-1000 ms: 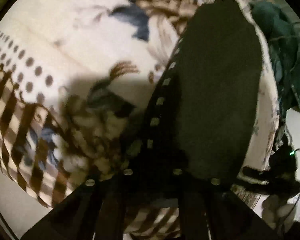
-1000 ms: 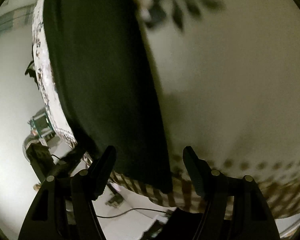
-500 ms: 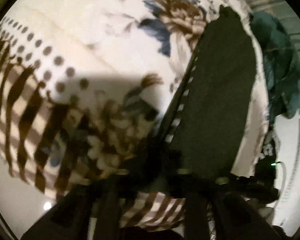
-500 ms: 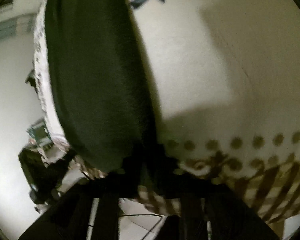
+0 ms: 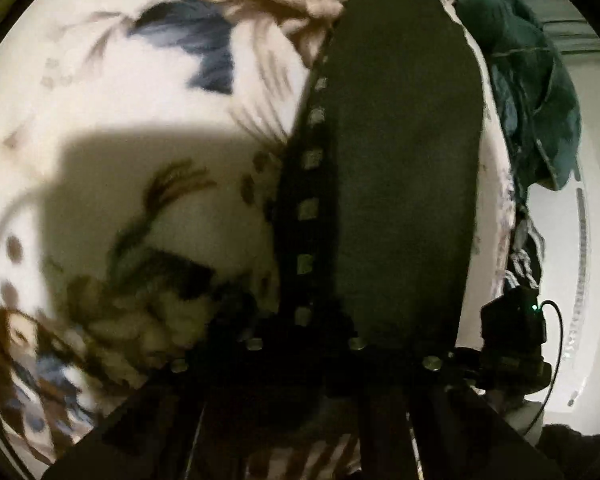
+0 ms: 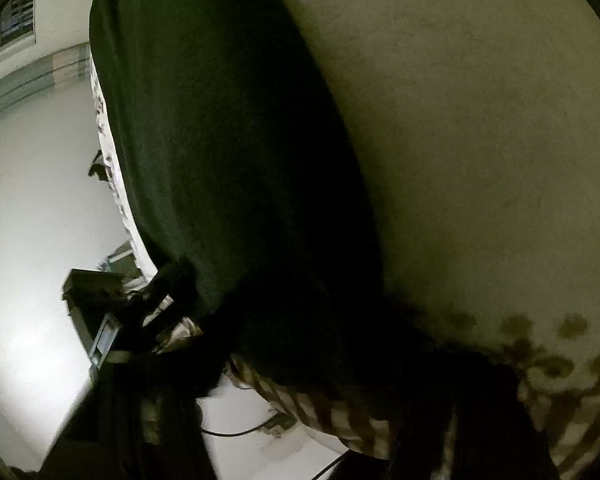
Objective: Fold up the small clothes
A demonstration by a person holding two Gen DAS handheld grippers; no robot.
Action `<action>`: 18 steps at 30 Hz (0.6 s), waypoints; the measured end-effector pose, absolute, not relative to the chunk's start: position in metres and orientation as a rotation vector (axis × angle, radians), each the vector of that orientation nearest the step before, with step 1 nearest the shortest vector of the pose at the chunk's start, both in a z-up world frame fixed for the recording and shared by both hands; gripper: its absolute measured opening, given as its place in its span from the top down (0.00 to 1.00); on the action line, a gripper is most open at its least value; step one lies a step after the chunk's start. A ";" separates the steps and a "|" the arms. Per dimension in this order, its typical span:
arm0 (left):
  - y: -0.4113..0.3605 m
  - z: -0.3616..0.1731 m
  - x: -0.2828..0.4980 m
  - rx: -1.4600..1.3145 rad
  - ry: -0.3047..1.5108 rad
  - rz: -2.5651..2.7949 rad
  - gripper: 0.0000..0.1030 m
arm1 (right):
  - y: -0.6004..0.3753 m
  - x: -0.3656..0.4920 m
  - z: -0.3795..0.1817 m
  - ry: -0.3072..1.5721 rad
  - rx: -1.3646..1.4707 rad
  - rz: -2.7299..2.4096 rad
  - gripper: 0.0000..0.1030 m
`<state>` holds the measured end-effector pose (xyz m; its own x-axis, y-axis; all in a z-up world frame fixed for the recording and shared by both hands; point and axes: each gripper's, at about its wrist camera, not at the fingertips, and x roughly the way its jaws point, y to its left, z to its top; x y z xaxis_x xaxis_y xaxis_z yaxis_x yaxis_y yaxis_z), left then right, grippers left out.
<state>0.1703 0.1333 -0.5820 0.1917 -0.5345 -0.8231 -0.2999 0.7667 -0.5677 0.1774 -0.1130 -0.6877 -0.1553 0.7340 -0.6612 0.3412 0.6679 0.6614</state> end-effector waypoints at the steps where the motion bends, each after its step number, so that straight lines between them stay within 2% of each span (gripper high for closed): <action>1: 0.138 -0.579 0.167 -0.752 1.396 -0.195 0.93 | -0.111 0.177 -0.685 1.748 0.873 0.447 0.85; 9: 0.141 -0.517 0.171 -0.860 1.320 -0.282 0.93 | -0.102 0.176 -0.637 1.669 0.928 0.489 0.89; 18: 0.147 -0.432 0.282 -0.920 1.076 -0.473 0.93 | -0.117 0.250 -0.536 1.367 0.991 0.569 0.89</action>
